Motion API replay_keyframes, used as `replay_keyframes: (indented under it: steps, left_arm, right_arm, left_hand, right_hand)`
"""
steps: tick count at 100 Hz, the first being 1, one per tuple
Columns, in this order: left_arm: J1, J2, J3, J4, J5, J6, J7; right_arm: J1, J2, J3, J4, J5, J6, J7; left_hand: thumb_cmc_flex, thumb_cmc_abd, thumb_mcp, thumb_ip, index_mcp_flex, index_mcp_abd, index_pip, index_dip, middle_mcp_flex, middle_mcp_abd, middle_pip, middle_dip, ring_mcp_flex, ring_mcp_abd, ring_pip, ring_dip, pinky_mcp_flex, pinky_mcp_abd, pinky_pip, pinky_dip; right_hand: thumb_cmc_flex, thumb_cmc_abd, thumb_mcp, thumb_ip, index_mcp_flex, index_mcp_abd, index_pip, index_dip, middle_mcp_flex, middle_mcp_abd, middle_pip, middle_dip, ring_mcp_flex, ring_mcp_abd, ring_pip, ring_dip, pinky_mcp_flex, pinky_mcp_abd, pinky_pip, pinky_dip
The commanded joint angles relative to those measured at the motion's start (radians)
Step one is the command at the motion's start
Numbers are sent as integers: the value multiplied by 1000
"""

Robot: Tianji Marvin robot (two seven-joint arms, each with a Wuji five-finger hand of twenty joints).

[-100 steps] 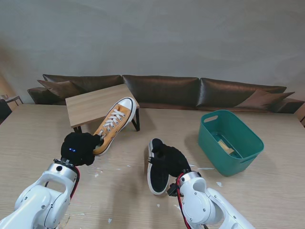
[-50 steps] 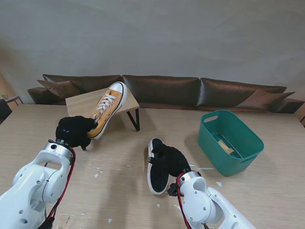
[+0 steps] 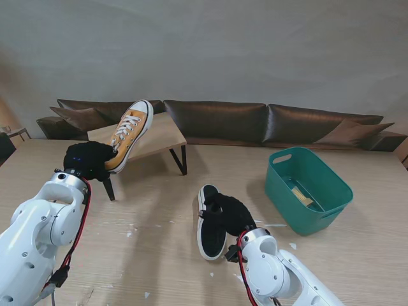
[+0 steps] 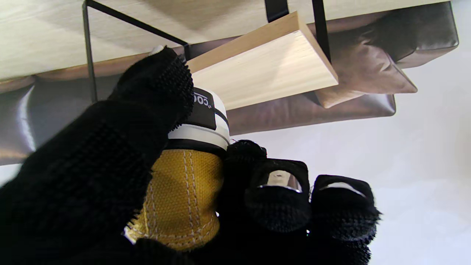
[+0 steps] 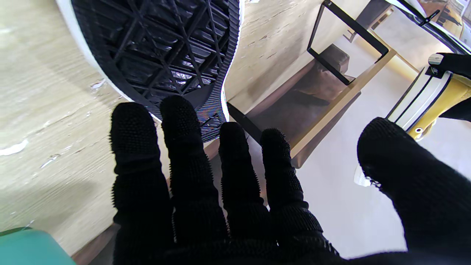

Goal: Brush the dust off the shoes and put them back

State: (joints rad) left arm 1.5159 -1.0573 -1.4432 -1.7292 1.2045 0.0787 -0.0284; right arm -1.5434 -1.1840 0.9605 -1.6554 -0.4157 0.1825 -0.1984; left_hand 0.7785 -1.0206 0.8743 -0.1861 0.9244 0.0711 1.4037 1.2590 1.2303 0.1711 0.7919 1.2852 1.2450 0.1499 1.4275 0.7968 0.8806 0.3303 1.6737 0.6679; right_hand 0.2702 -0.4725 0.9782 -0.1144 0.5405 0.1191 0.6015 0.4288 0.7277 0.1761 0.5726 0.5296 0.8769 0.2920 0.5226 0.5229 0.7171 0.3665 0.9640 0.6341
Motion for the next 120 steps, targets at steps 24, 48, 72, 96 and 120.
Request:
replay_keyframes:
  steps: [24,48,72,96,120]
  left_arm:
    - [-101,4,9,71,-52,34,-37]
    - [-159,3,45,106,-92,94,-89]
    - [-204,3,78,153,-108,156,-106]
    - [-258,7,103,227,-101,178,-117]
    - [-290,9,117,299,-117,171,-96]
  right_arm:
    - [-4,1,-2,5,5,-11,22]
    - [-7,2,0,6,13,-12,31]
    - [-3,2,-3,12,15,-15,32]
    - [-2,3,-3,16,20,-18,40]
    - [2,3,-2,21,24,-14,43]
  left_hand:
    - [132,225,99,48,134,101,181,46,99,-51,60,37,25,-11,-3,3,-3,50,19,23]
    - [148,250,79,52,99,129,173,70,68,-32,72,71,23,12,-11,13,-49,46,33,44]
    - [150,252,77,56,98,132,174,74,61,-25,80,81,22,19,-8,26,-57,41,50,54]
    - [147,250,64,52,84,132,165,75,44,-26,82,85,22,22,-18,32,-75,32,54,55]
    - [134,223,20,6,15,142,34,29,-12,-16,36,128,-1,46,-113,66,-130,15,30,60]
  right_hand:
    - [-26,31,16,22,-10,4,8,-9,24,16,4,-15,27,7,12,5,-349,21,23,9]
    - [-26,32,14,22,-10,4,8,-9,23,16,4,-15,25,7,11,5,-350,21,22,10]
    - [-25,32,14,22,-9,6,8,-9,22,16,4,-15,26,6,12,5,-351,20,21,10]
    - [-27,34,13,22,-10,4,8,-9,22,15,3,-15,25,7,11,5,-353,20,20,10]
    - [-25,35,13,22,-11,5,8,-9,23,16,4,-15,24,7,11,5,-354,19,19,10]
